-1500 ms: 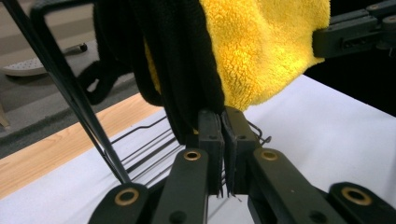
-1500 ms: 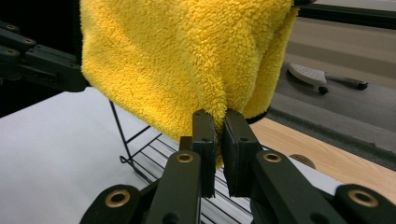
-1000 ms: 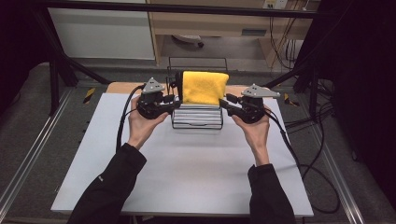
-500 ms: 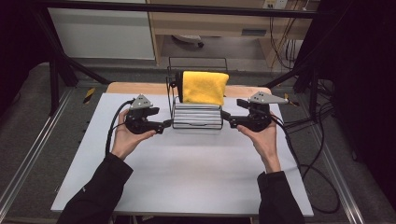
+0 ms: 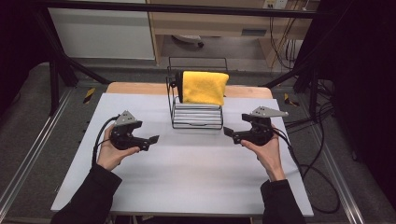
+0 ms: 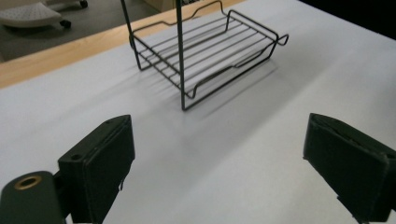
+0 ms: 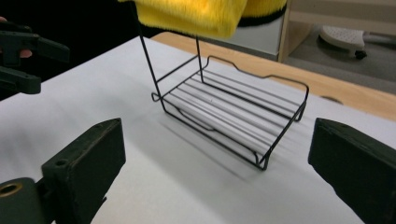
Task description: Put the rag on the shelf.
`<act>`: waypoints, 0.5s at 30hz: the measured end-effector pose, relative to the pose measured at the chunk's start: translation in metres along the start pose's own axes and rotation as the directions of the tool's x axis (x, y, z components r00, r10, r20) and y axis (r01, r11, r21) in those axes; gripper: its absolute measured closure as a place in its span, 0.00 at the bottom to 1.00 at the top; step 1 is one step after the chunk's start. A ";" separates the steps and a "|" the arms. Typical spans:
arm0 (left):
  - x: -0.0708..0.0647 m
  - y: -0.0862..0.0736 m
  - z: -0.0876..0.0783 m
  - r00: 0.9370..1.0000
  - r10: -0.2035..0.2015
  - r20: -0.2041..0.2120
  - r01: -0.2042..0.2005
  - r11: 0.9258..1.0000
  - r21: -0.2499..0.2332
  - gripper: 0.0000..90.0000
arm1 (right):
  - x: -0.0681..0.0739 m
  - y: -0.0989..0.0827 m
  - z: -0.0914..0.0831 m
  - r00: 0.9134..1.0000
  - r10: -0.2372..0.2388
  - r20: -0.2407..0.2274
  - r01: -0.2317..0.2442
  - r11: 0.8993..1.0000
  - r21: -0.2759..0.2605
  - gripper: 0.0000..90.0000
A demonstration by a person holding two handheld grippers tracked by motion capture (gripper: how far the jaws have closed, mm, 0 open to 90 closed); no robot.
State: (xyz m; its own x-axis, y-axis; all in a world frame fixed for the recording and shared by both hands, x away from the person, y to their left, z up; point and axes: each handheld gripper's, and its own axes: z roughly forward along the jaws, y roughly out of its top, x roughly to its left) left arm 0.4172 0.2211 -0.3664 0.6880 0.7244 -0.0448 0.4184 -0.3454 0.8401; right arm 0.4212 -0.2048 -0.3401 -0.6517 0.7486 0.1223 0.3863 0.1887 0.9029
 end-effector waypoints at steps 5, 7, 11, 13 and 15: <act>-0.001 -0.022 -0.004 1.000 -0.024 -0.006 0.024 1.000 0.012 0.09 | -0.001 -0.019 0.000 1.000 0.011 0.003 -0.011 1.000 0.030 0.02; -0.001 -0.031 -0.005 0.999 -0.035 -0.007 0.035 0.999 0.017 0.09 | -0.003 -0.028 0.000 1.000 0.018 0.003 -0.018 0.999 0.036 0.02; 0.000 -0.047 -0.008 0.999 -0.044 -0.008 0.044 0.999 0.024 0.09 | -0.005 -0.045 0.001 0.999 0.037 -0.004 -0.037 0.997 0.062 0.01; 0.001 -0.053 -0.010 0.999 -0.046 -0.009 0.047 0.999 0.028 0.09 | -0.007 -0.054 0.001 0.999 0.036 -0.010 -0.035 0.997 0.068 0.01; 0.003 -0.058 -0.011 0.999 -0.053 -0.009 0.054 0.998 0.024 0.09 | -0.008 -0.062 0.000 0.999 0.033 -0.020 -0.031 0.997 0.074 0.01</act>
State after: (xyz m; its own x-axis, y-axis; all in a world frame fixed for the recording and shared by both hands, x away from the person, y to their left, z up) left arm 0.3881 0.2501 -0.4093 0.6594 0.7470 -0.0849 0.4688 -0.3202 0.8232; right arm 0.4024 -0.2222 -0.3966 -0.6518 0.7413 0.1599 0.4534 0.2119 0.8657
